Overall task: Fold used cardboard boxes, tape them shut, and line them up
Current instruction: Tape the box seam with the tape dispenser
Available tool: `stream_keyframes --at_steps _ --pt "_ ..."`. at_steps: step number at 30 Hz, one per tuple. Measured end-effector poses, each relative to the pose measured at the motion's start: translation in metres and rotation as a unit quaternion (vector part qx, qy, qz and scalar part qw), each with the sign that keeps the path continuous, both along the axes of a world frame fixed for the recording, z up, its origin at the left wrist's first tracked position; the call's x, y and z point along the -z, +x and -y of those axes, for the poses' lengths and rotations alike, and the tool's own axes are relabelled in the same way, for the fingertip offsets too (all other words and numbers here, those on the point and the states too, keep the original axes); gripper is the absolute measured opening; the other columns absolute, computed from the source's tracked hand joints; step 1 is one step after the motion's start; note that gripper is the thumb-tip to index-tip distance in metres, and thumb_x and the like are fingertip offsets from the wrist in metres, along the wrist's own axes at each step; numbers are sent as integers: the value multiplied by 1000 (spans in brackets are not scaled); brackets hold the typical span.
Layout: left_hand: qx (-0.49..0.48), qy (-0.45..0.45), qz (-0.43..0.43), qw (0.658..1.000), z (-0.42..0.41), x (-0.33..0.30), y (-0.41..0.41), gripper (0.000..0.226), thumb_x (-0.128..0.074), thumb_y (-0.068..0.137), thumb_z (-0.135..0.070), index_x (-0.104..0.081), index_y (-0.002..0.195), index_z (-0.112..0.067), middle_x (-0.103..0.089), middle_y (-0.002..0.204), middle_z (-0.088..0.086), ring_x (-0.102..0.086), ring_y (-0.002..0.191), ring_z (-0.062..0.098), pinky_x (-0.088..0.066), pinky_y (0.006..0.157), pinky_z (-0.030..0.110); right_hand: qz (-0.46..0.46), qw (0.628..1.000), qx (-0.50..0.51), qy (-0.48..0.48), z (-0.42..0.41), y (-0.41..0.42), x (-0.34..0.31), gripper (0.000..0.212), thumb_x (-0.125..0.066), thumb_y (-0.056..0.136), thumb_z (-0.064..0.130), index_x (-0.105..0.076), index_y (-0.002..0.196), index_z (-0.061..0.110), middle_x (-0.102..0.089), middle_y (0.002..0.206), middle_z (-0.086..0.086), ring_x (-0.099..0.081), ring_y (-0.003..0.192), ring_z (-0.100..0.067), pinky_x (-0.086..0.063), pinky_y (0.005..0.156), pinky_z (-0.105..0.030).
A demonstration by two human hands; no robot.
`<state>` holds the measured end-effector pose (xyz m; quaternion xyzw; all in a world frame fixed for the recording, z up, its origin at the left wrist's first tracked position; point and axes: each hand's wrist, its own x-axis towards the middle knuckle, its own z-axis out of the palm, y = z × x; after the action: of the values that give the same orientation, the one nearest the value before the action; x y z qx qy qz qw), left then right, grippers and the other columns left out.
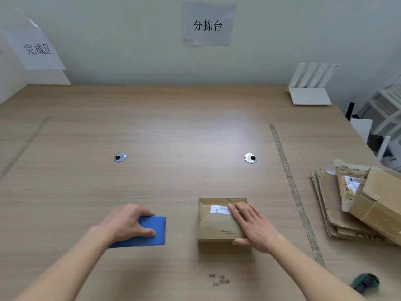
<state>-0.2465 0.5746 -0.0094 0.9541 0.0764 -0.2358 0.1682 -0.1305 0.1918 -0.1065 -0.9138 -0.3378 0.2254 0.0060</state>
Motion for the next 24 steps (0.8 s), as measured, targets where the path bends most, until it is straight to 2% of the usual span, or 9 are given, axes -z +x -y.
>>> stream_keyframes --at_steps 1,4,8,9,11,13,18,22,24 --pt "-15 -4 -3 1000 -16 -1 -6 43 -68 65 -67 -67 105 -53 -68 92 -23 -62 87 2 -52 77 26 -9 1000 8 -2 5 2 0 119 -40 70 83 -14 161 11 -51 138 -7 -51 131 -25 -27 116 -42" --pt "-78 -119 29 989 -27 0 -14 29 -80 67 -52 -72 94 -51 -70 90 -30 -66 85 -4 -55 78 26 -8 1000 -6 -19 14 3 4 117 -48 72 80 -16 161 11 -46 148 -8 -44 140 -25 -20 115 -42" --pt "-81 -169 75 979 -8 5 7 35 -82 64 -54 -73 99 -49 -68 92 -34 -64 87 -9 -52 77 21 23 999 -16 -25 9 -1 0 118 -50 73 81 -13 162 12 -38 158 -8 -38 146 -25 -10 120 -38" --pt "-78 -175 79 978 -7 6 12 36 -82 65 -52 -73 100 -49 -68 92 -33 -64 87 -8 -52 76 21 34 999 -24 -23 10 0 -3 118 -49 75 82 -7 162 14 -28 164 -7 -30 151 -24 -3 121 -35" --pt "-75 -181 84 977 -9 3 21 33 -85 67 -47 -74 99 -48 -69 92 -32 -65 87 -6 -52 74 20 35 999 -29 -14 10 2 -8 120 -44 78 86 14 160 20 7 169 1 3 156 -18 11 122 -31" --pt "-68 -178 91 977 -14 -5 26 35 -86 67 -44 -74 100 -47 -69 92 -31 -65 87 -5 -53 75 22 36 999 -24 -5 9 1 -12 123 -40 76 92 24 156 24 27 163 9 23 152 -10 14 122 -31" --pt "-57 -151 96 982 -23 -38 37 39 -84 63 -51 -73 100 -50 -67 92 -35 -63 86 -10 -53 74 22 25 999 24 36 -9 -4 -40 118 -45 78 88 17 159 28 28 160 14 24 150 -4 10 124 -31" --pt "-50 -156 115 980 -27 -87 44 35 -87 66 -43 -72 97 -50 -67 91 -35 -62 86 -10 -51 74 21 19 999 23 35 -29 -6 -72 124 -14 63 99 6 161 26 18 164 13 12 154 -8 9 125 -32" --pt "-46 -152 133 978 -30 -118 49 35 -89 66 -42 -72 96 -51 -67 89 -36 -59 87 -13 -49 73 20 3 998 38 51 -40 -7 -91 125 -12 60 96 -1 162 25 6 167 12 5 155 -9 8 123 -27"
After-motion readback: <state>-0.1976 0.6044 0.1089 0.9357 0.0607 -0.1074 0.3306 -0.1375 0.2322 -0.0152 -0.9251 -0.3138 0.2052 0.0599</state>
